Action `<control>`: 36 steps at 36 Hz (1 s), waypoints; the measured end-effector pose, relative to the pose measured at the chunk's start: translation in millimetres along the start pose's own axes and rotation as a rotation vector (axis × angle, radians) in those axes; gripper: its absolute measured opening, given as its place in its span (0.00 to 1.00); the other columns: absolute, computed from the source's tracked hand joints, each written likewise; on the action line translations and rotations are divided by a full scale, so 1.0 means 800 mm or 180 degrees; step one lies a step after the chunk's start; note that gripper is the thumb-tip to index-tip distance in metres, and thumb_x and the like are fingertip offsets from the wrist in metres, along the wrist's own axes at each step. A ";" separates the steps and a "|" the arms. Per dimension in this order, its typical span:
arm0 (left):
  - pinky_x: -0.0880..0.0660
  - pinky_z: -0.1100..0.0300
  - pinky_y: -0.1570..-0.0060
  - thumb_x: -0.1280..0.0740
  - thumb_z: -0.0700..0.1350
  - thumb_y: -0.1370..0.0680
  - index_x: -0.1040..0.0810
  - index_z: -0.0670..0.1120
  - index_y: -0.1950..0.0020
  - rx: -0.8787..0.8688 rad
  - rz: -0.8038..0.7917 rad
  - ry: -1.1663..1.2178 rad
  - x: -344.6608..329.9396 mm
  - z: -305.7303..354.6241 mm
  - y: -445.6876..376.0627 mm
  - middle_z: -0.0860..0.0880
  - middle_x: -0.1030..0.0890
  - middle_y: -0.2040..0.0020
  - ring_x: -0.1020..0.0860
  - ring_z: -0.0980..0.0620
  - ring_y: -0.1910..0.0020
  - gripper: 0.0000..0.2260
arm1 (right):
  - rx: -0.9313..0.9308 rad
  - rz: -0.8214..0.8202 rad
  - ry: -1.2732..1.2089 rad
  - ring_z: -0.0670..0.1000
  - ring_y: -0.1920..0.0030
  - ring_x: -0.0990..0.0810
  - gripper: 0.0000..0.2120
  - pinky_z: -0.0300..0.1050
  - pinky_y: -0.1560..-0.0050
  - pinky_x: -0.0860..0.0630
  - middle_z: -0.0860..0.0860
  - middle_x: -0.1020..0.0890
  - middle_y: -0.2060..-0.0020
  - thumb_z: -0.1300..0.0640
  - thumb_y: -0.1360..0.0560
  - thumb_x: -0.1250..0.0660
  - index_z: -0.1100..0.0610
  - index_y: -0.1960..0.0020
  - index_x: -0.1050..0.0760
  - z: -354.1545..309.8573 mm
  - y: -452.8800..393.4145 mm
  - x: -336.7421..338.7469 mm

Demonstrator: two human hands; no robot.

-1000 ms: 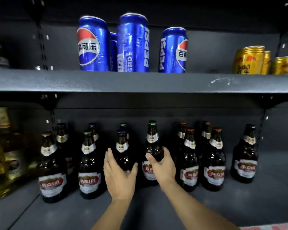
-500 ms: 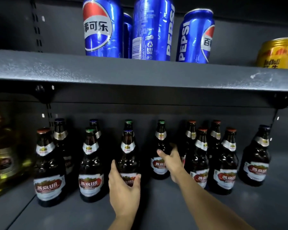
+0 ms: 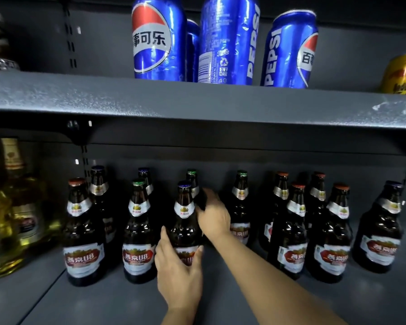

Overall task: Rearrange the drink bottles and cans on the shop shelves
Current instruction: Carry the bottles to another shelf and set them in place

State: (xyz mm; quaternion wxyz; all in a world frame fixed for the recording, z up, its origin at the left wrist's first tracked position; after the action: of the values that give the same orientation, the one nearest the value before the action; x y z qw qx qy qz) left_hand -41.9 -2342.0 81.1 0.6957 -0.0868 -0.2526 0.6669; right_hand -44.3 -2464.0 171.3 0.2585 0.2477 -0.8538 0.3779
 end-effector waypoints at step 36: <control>0.28 0.45 0.49 0.26 0.51 0.29 0.43 0.43 0.26 0.0106 -0.0146 -0.0349 -0.010 0.017 -0.008 0.45 0.34 0.30 0.34 0.44 0.31 0.39 | -0.0746 -0.0037 -0.0002 0.53 0.52 0.22 0.23 0.48 0.55 0.27 0.47 0.23 0.54 0.46 0.23 0.35 0.49 0.33 0.40 0.067 0.084 0.120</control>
State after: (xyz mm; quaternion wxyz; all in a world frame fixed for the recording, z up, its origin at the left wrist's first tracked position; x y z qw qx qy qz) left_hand -42.5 -2353.1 93.7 0.6973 -0.0327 -0.2812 0.6586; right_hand -170.8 -2487.9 165.6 0.2876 0.2209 -0.8908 0.2739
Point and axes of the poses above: each hand's wrist, its own y-axis away from the middle knuckle, its own x-axis out of the back of the hand, z = x × y, the point moved 4 cm from there along -y, towards the middle knuckle
